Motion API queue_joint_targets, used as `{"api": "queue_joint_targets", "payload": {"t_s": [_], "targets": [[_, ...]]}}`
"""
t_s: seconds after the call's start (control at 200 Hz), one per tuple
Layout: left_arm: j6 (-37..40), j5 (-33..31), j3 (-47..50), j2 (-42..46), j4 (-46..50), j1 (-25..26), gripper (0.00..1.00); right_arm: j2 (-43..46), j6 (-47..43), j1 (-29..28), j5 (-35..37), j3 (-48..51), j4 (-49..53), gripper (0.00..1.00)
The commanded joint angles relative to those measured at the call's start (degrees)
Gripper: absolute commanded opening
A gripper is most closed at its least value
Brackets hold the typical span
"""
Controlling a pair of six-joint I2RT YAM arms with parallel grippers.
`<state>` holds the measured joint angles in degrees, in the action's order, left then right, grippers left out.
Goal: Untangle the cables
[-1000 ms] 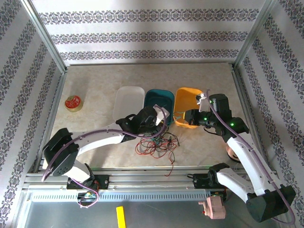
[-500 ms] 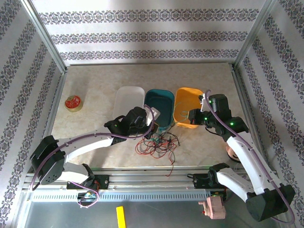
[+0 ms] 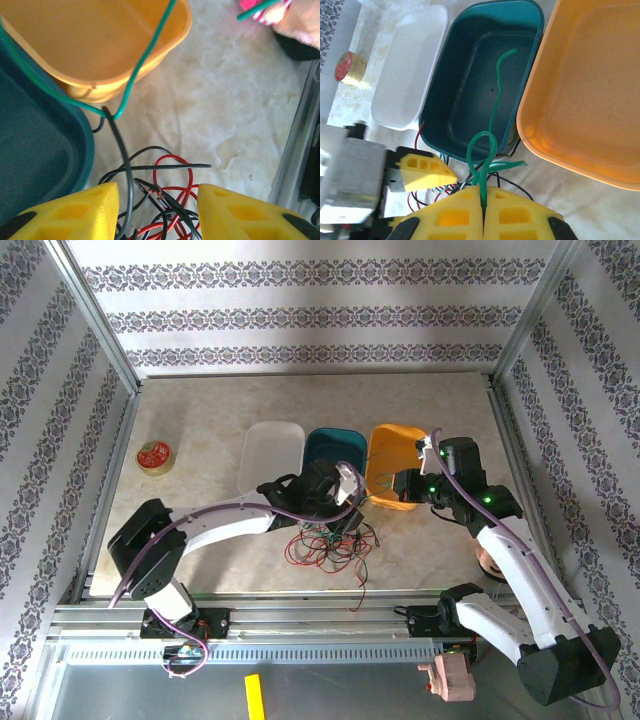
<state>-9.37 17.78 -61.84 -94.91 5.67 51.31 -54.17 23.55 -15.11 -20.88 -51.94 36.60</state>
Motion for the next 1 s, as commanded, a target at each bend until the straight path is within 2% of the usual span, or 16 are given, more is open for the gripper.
{"api": "queue_joint_targets", "payload": {"t_s": [0.0, 0.035, 0.145, 0.23, 0.305, 0.385, 0.545, 0.755, 0.884, 0.994], "targets": [[2.8, 0.2, -2.0, -2.3, 3.2, 0.7, 0.42, 0.2, -0.7, 0.1, -0.7, 0.1, -1.6, 0.0], [2.9, 0.0, -2.0, -2.8, 3.2, 0.7, 0.38, 0.4, -0.7, 0.1, -0.4, 0.2, -1.6, 0.0], [2.3, -2.7, -2.4, -3.7, 3.6, 0.7, 0.1, 1.0, -0.7, 0.2, 1.3, 0.3, -1.6, 0.0], [1.1, -4.9, -2.4, -2.7, 3.2, 0.6, 0.01, 1.9, -0.5, 0.2, 4.2, 0.5, -1.5, 0.0], [-0.5, -4.8, -1.7, -0.4, 2.0, 0.5, 0.0, 3.0, -0.4, 0.2, 7.6, 1.0, -1.5, 0.0], [-1.8, -1.3, -1.0, 2.3, 0.6, 0.5, 0.0, 3.8, 0.0, 0.2, 10.1, 1.6, -1.5, 0.0], [-4.3, 1.7, 2.0, 8.7, -3.4, 0.2, 0.0, 4.5, 1.1, 0.3, 10.9, 3.1, -1.6, 0.0], [-7.7, -6.5, 7.9, 17.8, -6.9, -2.8, 0.0, 5.2, 1.8, 0.5, 16.1, 4.9, -1.2, 0.0], [-9.6, -9.5, 11.8, 23.5, -6.7, -5.6, 0.0, 5.0, 3.0, 2.2, 20.9, 5.7, -0.3, 0.0], [-9.8, -11.5, 14.5, 27.5, -3.8, -7.0, 0.0, 5.0, 4.2, 4.3, 20.3, 7.1, -3.6, 0.0]]}}
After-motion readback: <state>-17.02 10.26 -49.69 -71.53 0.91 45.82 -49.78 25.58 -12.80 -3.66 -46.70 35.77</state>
